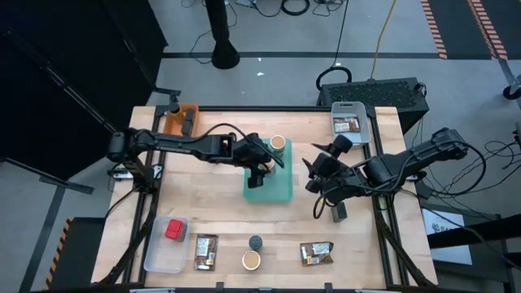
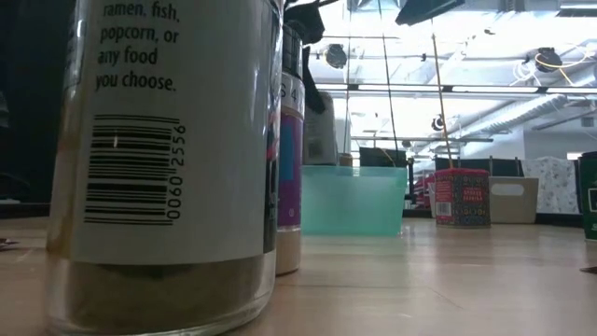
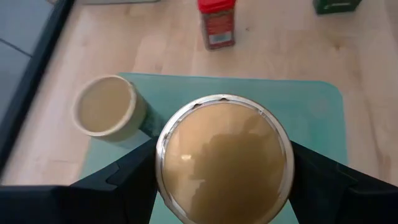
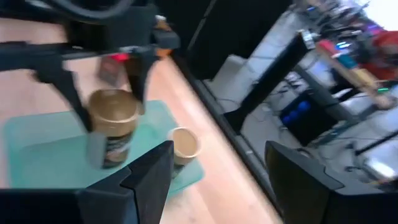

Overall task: Sort spices by type
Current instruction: Put the top brown seasoning bottle into the blue bin

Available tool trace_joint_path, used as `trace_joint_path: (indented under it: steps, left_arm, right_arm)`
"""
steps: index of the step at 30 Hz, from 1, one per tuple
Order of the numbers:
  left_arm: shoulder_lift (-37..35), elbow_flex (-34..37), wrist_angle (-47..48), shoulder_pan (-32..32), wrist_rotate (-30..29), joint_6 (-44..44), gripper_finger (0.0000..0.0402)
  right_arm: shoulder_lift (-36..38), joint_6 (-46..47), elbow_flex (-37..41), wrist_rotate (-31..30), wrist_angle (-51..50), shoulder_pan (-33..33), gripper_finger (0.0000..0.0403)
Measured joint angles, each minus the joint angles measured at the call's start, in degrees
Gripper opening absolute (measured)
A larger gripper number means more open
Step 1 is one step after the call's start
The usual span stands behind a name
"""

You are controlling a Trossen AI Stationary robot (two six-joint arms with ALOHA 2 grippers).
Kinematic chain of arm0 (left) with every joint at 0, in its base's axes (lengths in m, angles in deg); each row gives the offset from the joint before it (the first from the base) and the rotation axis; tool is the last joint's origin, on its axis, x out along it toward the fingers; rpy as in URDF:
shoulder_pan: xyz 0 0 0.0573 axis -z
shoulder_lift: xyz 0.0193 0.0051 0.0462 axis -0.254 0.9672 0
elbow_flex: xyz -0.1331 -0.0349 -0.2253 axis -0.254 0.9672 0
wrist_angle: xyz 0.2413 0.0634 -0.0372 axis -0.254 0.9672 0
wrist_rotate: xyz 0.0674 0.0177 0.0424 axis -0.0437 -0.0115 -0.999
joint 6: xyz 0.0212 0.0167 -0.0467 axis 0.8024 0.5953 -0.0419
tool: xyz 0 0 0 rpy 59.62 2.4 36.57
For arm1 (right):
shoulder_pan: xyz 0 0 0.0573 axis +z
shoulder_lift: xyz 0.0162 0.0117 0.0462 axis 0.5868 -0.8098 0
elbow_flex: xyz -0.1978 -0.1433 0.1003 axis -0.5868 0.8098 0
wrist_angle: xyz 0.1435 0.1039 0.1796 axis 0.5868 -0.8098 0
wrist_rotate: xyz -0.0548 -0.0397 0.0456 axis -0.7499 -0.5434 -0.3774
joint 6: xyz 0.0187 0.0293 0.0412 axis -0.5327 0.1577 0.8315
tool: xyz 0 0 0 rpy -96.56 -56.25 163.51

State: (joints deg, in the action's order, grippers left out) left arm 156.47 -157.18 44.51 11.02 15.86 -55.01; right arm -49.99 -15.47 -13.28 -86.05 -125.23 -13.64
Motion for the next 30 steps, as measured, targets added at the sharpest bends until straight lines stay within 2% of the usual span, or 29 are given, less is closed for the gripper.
trace_joint_path:
  steps: [3, 7, 17, 22, 30]
  left_arm:
    - [1.1, -1.9, 2.1, 0.0, -2.2, 0.6, 0.028]
    - [1.5, -2.0, 0.8, -0.1, -0.4, 1.8, 0.028]
    - [2.9, -2.3, -1.8, -0.3, -0.2, -0.5, 0.028]
    - [6.4, -2.2, -1.4, -0.4, -0.1, -1.7, 0.028]
    - [6.9, -2.1, -3.6, -0.6, -0.2, -3.0, 0.028]
  right_arm:
    - [0.8, 0.6, 0.0, -2.6, -2.1, 0.0, 0.0235]
    - [2.7, 1.6, 0.0, -5.0, -4.8, 0.0, 0.0235]
    - [10.5, 1.2, 0.0, -5.0, -5.4, 0.0, 0.0235]
    - [11.7, 1.1, 0.0, -4.6, -6.0, 0.0, 0.0235]
    - [11.7, 2.2, 0.0, -4.4, -7.7, 0.0, 0.0235]
